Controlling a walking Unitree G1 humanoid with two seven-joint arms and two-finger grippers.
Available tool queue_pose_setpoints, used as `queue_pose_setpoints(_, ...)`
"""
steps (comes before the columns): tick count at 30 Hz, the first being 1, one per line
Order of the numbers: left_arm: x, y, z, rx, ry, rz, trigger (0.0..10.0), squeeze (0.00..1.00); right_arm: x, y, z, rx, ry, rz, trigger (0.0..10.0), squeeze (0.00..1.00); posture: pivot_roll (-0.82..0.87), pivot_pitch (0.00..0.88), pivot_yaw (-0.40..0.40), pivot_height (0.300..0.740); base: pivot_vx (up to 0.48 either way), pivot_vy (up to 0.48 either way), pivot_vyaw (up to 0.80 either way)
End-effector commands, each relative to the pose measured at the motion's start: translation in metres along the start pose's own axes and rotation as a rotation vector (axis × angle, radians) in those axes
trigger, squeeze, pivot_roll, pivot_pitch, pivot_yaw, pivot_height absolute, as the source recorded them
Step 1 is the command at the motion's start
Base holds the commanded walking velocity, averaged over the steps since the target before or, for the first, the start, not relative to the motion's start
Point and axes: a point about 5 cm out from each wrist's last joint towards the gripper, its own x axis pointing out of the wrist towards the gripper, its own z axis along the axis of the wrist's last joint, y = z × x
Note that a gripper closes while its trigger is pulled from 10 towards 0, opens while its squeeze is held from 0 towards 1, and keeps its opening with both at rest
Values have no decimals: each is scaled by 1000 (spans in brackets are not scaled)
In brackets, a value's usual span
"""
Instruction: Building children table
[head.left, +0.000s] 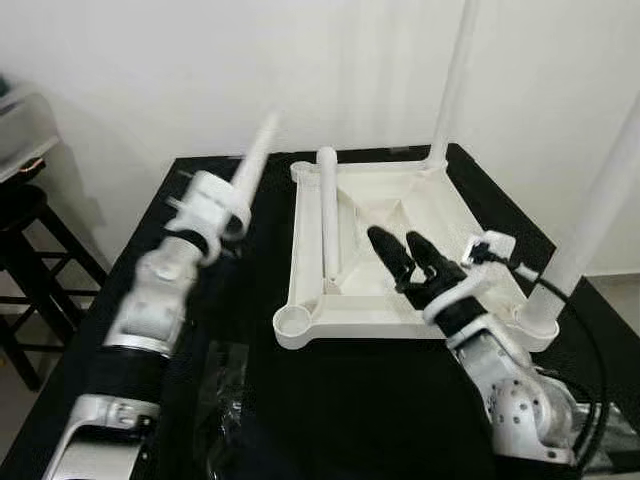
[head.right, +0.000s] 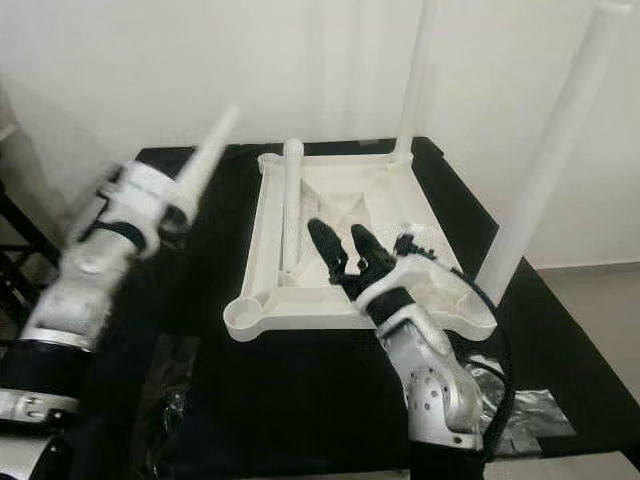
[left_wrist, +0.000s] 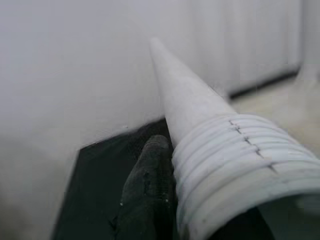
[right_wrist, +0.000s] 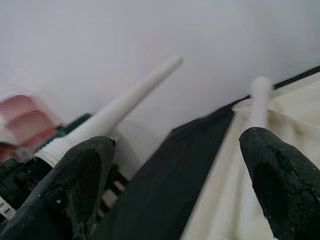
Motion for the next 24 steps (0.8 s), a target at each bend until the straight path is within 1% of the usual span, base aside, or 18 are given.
queue_pose_setpoints(1, -1, 0, 8, -56, -52, -18, 0, 0, 2, 1, -4, 35, 14, 16, 10000, 0, -35, 0, 0, 740, 0, 0, 0)
queue_pose_setpoints(3, -9, -3, 30, -407, -216, -132, 0, 0, 12, 16, -4, 141, 1, 120, 10000, 0, -30, 0, -14, 740, 0, 0, 0)
queue_pose_setpoints(4, -14, -6, 38, -541, -275, -181, 0, 0, 16, 25, -3, 201, -7, 178, 10000, 0, -29, 0, -14, 740, 0, 0, 0)
queue_pose_setpoints(5, -19, -11, 43, -674, -316, -238, 0, 0, 20, 36, 1, 291, -39, 246, 10000, 0, -26, 0, -18, 740, 0, 0, 0)
queue_pose_setpoints(6, -19, -11, 43, -674, -316, -238, 0, 0, 20, 36, 1, 291, -39, 246, 10000, 0, -26, 0, -18, 740, 0, 0, 0)
queue_pose_setpoints(7, -23, -16, 45, -761, -339, -290, 0, 0, 23, 44, 5, 356, -63, 302, 10000, 0, -24, 0, -20, 740, 0, 0, 0)
queue_pose_setpoints(8, -23, -16, 45, -761, -339, -290, 0, 0, 23, 44, 5, 356, -63, 302, 10000, 0, -24, 0, -20, 740, 0, 0, 0)
queue_pose_setpoints(9, -27, -23, 47, -834, -353, -357, 0, 0, 25, 52, 9, 402, -82, 357, 10000, 0, -20, 0, -25, 740, 0, 0, 0)
queue_pose_setpoints(11, -38, -39, 48, -914, -355, -494, 0, 0, 27, 63, 14, 449, -96, 453, 10000, 0, -17, 0, -27, 740, 0, 0, 0)
queue_pose_setpoints(12, -38, -39, 48, -914, -355, -494, 0, 0, 27, 63, 14, 449, -96, 453, 10000, 0, -17, 0, -27, 740, 0, 0, 0)
queue_pose_setpoints(13, -43, -48, 45, -949, -345, -543, 0, 0, 28, 68, 16, 458, -101, 490, 10000, 0, -15, 0, -28, 740, 0, 0, 0)
queue_pose_setpoints(14, -46, -53, 43, -975, -338, -571, 0, 0, 28, 70, 17, 464, -103, 511, 10000, 0, -15, 0, -28, 740, 0, 0, 0)
queue_pose_setpoints(16, -55, -70, 33, -1026, -285, -661, 0, 0, 31, 75, 21, 512, -127, 551, 10000, 0, -14, 0, -33, 740, 0, 0, 0)
queue_pose_setpoints(17, -55, -70, 33, -1026, -285, -661, 0, 0, 31, 75, 21, 512, -127, 551, 10000, 0, -14, 0, -33, 740, 0, 0, 0)
queue_pose_setpoints(19, -68, -85, 29, -1055, -254, -766, 0, 0, 31, 79, 26, 528, -136, 597, 10000, 0, -14, 0, -37, 740, 0, 0, 0)
queue_pose_setpoints(20, -73, -89, 30, -1072, -249, -804, 0, 0, 31, 80, 27, 531, -134, 612, 10000, 0, -14, 0, -37, 740, 0, 0, 0)
queue_pose_setpoints(21, -73, -89, 30, -1072, -249, -804, 0, 0, 31, 80, 27, 531, -134, 612, 10000, 0, -14, 0, -37, 740, 0, 0, 0)
queue_pose_setpoints(24, -86, -97, 32, -1120, -232, -905, 0, 0, 30, 84, 30, 544, -123, 653, 10000, 0, -11, 0, -39, 740, 0, 0, 0)
